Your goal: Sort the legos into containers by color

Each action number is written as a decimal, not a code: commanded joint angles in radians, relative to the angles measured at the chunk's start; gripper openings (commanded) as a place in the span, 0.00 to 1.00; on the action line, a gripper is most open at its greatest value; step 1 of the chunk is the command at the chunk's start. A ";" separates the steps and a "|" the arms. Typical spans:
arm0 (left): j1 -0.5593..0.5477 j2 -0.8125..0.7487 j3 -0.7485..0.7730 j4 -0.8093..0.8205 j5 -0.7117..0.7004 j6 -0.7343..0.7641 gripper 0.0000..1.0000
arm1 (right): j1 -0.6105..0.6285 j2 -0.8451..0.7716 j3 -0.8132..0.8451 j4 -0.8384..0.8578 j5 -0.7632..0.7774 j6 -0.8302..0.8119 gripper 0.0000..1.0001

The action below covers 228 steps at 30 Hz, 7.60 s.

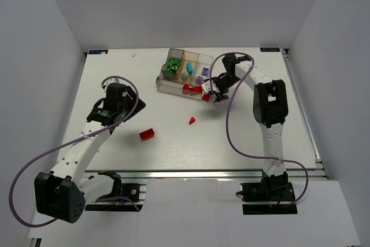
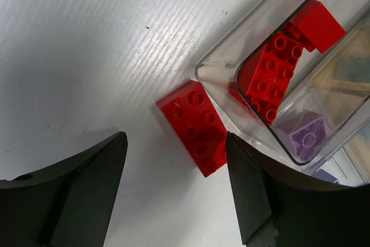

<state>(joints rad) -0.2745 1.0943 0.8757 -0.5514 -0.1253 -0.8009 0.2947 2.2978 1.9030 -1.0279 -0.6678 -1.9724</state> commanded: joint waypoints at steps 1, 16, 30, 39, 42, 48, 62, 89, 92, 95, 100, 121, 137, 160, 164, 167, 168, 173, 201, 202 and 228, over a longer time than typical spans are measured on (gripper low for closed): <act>-0.002 -0.036 -0.009 -0.015 -0.020 -0.018 0.72 | 0.007 0.015 0.044 0.009 0.013 -0.169 0.74; -0.002 -0.028 0.003 -0.038 -0.033 -0.018 0.72 | 0.023 0.091 0.139 -0.017 0.040 -0.198 0.68; -0.002 -0.027 0.003 -0.047 -0.042 -0.021 0.72 | 0.035 0.103 0.143 -0.115 0.115 -0.292 0.55; -0.002 -0.022 -0.020 -0.013 -0.028 -0.026 0.72 | 0.026 0.017 0.004 -0.186 0.185 -0.324 0.51; -0.002 -0.022 -0.021 -0.008 -0.025 -0.024 0.72 | 0.027 -0.015 -0.048 -0.143 0.177 -0.292 0.54; -0.002 -0.034 -0.023 -0.024 -0.033 -0.023 0.72 | 0.034 0.003 -0.013 -0.135 0.171 -0.208 0.48; -0.002 -0.031 -0.043 -0.062 -0.118 -0.009 0.74 | 0.038 -0.307 -0.047 -0.187 -0.155 0.340 0.00; 0.225 0.447 0.308 -0.059 -0.131 0.252 0.94 | 0.150 -0.090 0.094 0.557 0.116 1.299 0.56; 0.250 0.493 0.335 -0.050 -0.108 0.258 0.94 | 0.143 -0.130 0.078 0.588 0.108 1.329 0.66; 0.290 0.541 0.371 -0.051 -0.094 0.256 0.95 | 0.130 -0.228 -0.043 0.704 0.105 1.401 0.70; 0.330 0.616 0.391 -0.055 -0.076 0.224 0.94 | 0.094 -0.503 -0.451 1.231 0.189 1.634 0.89; 0.428 0.915 0.600 -0.054 0.004 0.143 0.85 | 0.020 -0.618 -0.556 1.126 -0.081 1.647 0.66; 0.448 0.914 0.560 -0.062 0.009 0.187 0.64 | 0.009 -0.632 -0.579 1.143 -0.082 1.667 0.64; 0.275 0.694 0.437 0.485 0.800 0.154 0.17 | 0.017 -0.675 -0.668 1.088 -0.015 1.624 0.20; 0.189 0.778 0.538 0.458 0.790 0.154 0.17 | 0.020 -0.678 -0.679 1.068 0.010 1.618 0.24; 0.146 0.840 0.604 0.440 0.771 0.158 0.18 | 0.018 -0.681 -0.679 1.054 0.026 1.612 0.32; 0.133 0.854 0.620 0.421 0.762 0.161 0.20 | 0.020 -0.684 -0.677 1.040 0.027 1.607 0.34; 0.103 0.935 0.727 0.352 0.719 0.187 0.43 | 0.021 -0.695 -0.687 0.999 0.036 1.574 0.43; 0.124 0.457 0.490 0.234 0.510 0.246 0.57 | 0.168 -0.471 -0.582 0.305 -0.207 0.359 0.74; 0.124 0.420 0.395 0.225 0.497 0.247 0.65 | 0.182 -0.462 -0.582 0.321 -0.181 0.369 0.74; 0.104 -0.079 -0.083 -0.033 0.366 0.269 0.81 | 0.284 -0.181 -0.381 0.237 0.023 0.356 0.16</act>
<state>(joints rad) -0.1577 1.0264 0.8150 -0.5659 0.2352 -0.5545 0.5800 2.1044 1.4998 -0.6834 -0.6720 -1.5616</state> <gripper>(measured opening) 0.802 0.235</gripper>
